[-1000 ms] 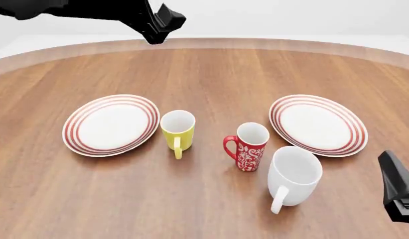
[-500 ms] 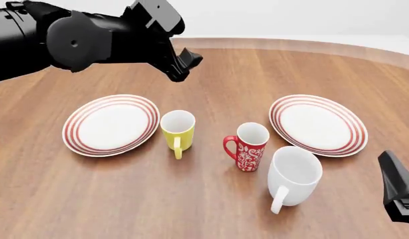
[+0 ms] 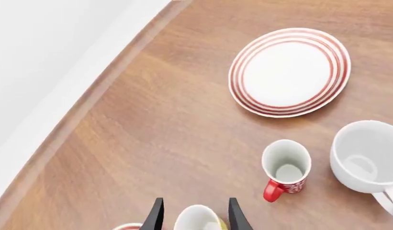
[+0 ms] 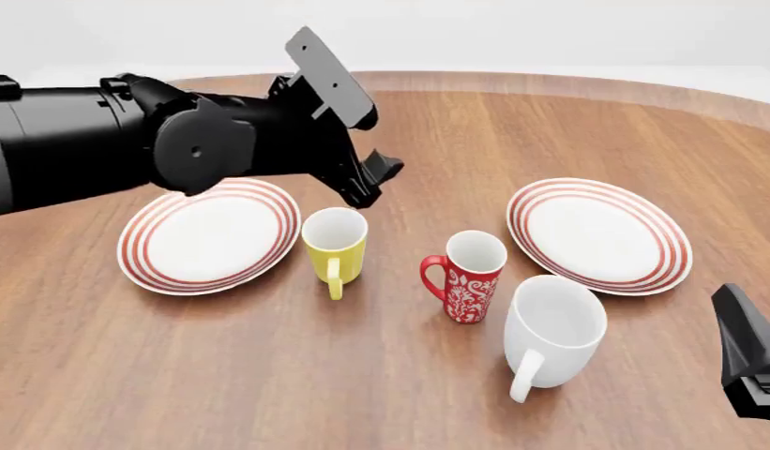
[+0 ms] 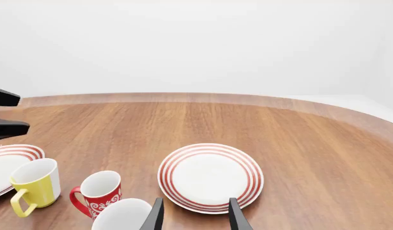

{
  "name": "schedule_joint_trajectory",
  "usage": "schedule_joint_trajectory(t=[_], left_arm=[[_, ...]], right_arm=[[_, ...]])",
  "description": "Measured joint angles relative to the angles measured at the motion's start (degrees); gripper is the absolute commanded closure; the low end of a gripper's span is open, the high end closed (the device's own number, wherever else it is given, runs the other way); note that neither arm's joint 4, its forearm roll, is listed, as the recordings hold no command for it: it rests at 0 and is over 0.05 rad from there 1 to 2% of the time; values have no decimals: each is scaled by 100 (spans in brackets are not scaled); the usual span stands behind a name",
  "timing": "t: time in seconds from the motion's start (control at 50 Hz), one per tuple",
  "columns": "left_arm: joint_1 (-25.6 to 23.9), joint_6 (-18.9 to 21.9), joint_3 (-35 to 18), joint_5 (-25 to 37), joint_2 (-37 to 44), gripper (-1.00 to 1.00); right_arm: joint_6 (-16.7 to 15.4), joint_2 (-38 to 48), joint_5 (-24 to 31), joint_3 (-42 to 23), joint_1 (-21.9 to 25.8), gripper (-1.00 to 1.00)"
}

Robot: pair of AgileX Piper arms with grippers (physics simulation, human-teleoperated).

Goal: Put the red mug on the left plate.

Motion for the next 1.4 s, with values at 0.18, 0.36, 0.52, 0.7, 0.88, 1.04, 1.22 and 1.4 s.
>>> schedule_joint_trajectory(t=[0.18, 0.36, 0.52, 0.7, 0.88, 1.04, 1.22, 1.4], left_arm=[[-146, -48, 100, -68, 158, -100], [-253, -112, 149, -102, 313, -100], [-323, -157, 177, -151, 461, -100], [-426, -249, 194, -223, 637, -100], [-507, -317, 238, -327, 819, -100], [-540, -331, 283, -384, 985, -100], [-561, -332, 335, -431, 1133, -100], [-589, -343, 376, -503, 1279, -100]], right_arm=[[0, 1, 0, 0, 0, -100], [0, 1, -1, 0, 0, -100], [0, 1, 0, 0, 0, -100], [0, 1, 0, 0, 0, -100], [1, 1, 0, 0, 0, -100], [0, 1, -1, 0, 0, -100], [0, 1, 0, 0, 0, -100], [0, 1, 0, 0, 0, -100]])
